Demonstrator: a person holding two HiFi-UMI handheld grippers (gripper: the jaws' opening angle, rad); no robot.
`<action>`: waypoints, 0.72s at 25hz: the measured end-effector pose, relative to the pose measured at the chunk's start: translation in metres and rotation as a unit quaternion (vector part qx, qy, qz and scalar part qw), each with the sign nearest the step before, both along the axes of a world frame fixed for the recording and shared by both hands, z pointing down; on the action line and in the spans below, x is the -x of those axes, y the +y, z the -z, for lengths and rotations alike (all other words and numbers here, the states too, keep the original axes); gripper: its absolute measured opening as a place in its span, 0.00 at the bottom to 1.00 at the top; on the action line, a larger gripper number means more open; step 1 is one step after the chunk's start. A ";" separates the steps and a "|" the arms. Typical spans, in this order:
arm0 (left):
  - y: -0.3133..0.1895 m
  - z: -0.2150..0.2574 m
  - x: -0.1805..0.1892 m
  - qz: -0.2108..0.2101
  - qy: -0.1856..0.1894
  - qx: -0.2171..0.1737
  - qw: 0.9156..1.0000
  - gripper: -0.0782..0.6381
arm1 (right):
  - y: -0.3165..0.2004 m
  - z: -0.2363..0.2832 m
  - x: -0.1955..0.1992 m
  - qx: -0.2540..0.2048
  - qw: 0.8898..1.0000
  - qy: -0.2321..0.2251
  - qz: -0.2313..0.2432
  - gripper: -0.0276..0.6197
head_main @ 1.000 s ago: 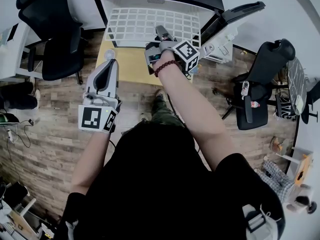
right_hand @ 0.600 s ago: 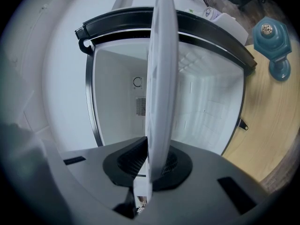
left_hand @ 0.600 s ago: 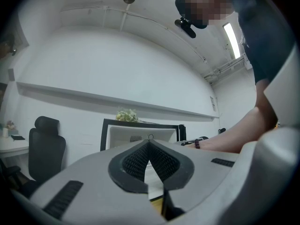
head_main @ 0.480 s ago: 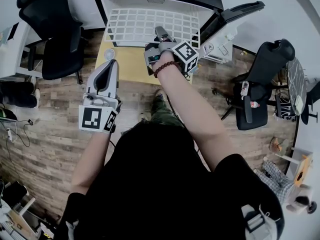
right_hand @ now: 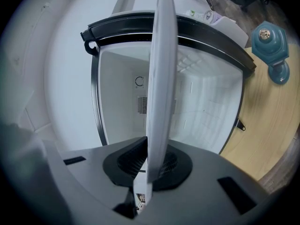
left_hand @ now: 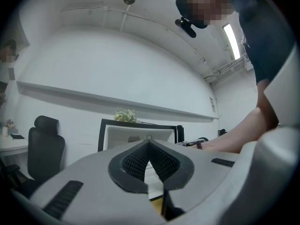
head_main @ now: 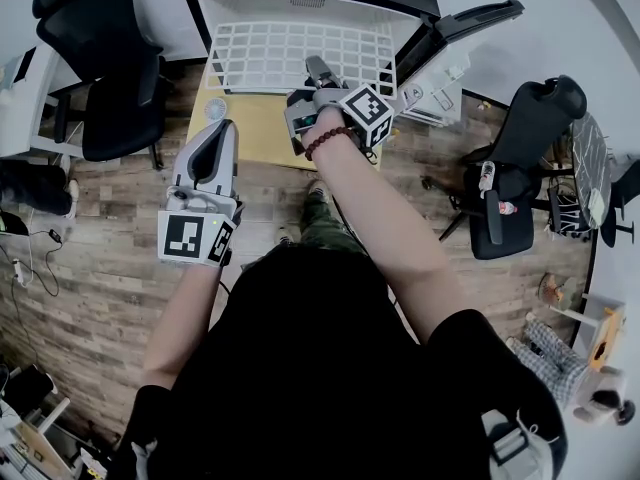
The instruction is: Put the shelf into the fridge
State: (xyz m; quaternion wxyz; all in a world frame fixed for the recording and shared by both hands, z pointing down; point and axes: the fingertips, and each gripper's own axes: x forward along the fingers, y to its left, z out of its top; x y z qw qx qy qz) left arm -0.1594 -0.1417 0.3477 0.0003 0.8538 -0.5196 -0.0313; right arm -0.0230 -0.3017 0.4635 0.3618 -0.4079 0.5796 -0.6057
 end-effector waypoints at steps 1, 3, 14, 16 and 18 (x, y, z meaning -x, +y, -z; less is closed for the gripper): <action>0.001 0.000 -0.001 -0.001 0.000 0.000 1.000 0.13 | 0.001 0.000 0.000 -0.001 1.000 0.000 0.000 0.11; 0.002 0.000 -0.003 -0.002 0.000 -0.001 1.000 0.13 | 0.002 0.001 -0.001 -0.003 1.000 0.000 0.001 0.11; 0.006 0.000 -0.004 -0.006 0.002 0.001 1.000 0.13 | 0.037 -0.006 0.002 -0.037 0.989 0.133 0.046 0.11; 0.005 -0.002 -0.005 -0.006 0.003 0.003 1.000 0.13 | 0.040 -0.002 0.004 -0.062 0.981 0.173 0.063 0.11; 0.005 -0.003 -0.009 -0.009 0.004 0.003 1.000 0.13 | 0.046 -0.001 0.003 -0.072 0.974 0.202 0.075 0.11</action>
